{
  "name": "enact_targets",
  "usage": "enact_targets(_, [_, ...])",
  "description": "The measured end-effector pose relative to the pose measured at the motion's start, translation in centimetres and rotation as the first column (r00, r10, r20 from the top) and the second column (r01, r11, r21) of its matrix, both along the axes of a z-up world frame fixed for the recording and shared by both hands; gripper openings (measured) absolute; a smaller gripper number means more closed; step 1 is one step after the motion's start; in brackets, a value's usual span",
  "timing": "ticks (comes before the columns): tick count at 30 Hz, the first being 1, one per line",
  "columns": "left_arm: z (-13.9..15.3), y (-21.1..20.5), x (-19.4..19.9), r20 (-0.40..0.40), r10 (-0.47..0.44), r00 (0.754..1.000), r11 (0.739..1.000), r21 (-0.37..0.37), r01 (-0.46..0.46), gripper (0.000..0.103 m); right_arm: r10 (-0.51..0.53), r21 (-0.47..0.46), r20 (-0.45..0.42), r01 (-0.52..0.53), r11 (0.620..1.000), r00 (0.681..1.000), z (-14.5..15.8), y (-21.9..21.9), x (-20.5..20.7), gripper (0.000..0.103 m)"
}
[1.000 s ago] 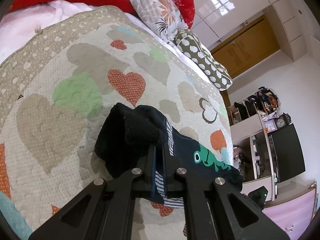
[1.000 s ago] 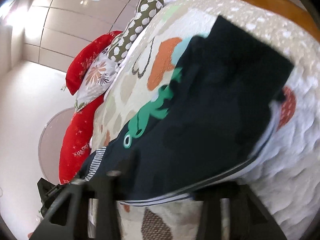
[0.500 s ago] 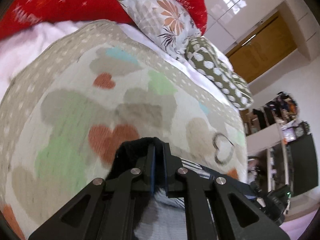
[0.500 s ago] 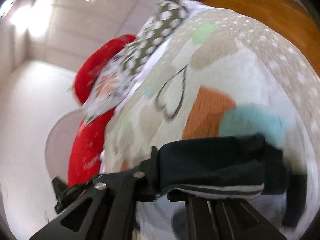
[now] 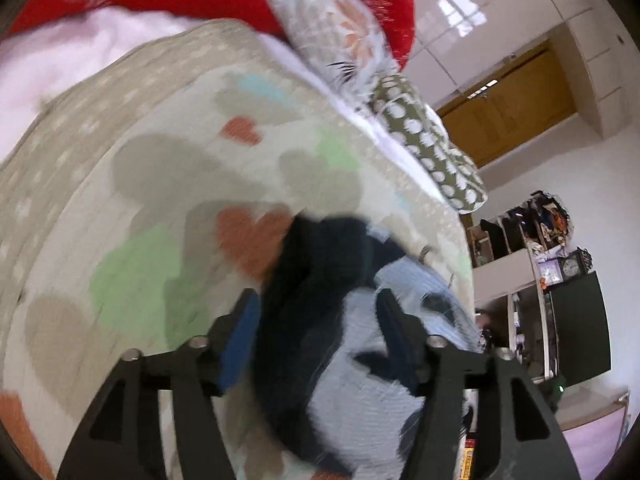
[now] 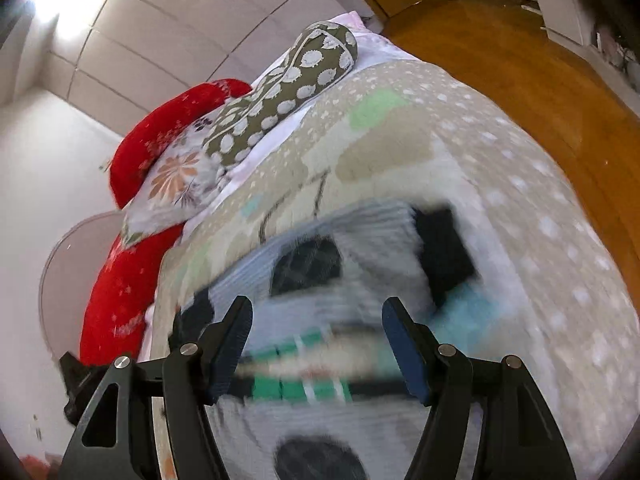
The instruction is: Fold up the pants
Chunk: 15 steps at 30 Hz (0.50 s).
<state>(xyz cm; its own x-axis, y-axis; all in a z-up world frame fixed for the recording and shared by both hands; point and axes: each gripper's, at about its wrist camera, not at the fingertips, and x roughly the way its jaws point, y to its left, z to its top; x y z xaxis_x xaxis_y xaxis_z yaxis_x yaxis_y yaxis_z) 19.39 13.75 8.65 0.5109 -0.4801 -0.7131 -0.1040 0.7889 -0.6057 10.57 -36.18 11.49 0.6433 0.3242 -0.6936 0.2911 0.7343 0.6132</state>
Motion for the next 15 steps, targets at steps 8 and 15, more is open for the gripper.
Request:
enact_targets(8, [-4.5, -2.0, -3.6, -0.055, -0.086, 0.995, 0.996, -0.042, 0.084, 0.070, -0.029, -0.139, 0.021, 0.031, 0.990, 0.999, -0.4, -1.4, -10.5, 0.075])
enact_targets(15, [-6.3, -5.7, -1.9, -0.133, -0.070, 0.989, 0.992, 0.091, 0.082, 0.020, -0.024, -0.109, -0.028, 0.021, 0.994, 0.999, -4.1, -0.3, -10.3, 0.075])
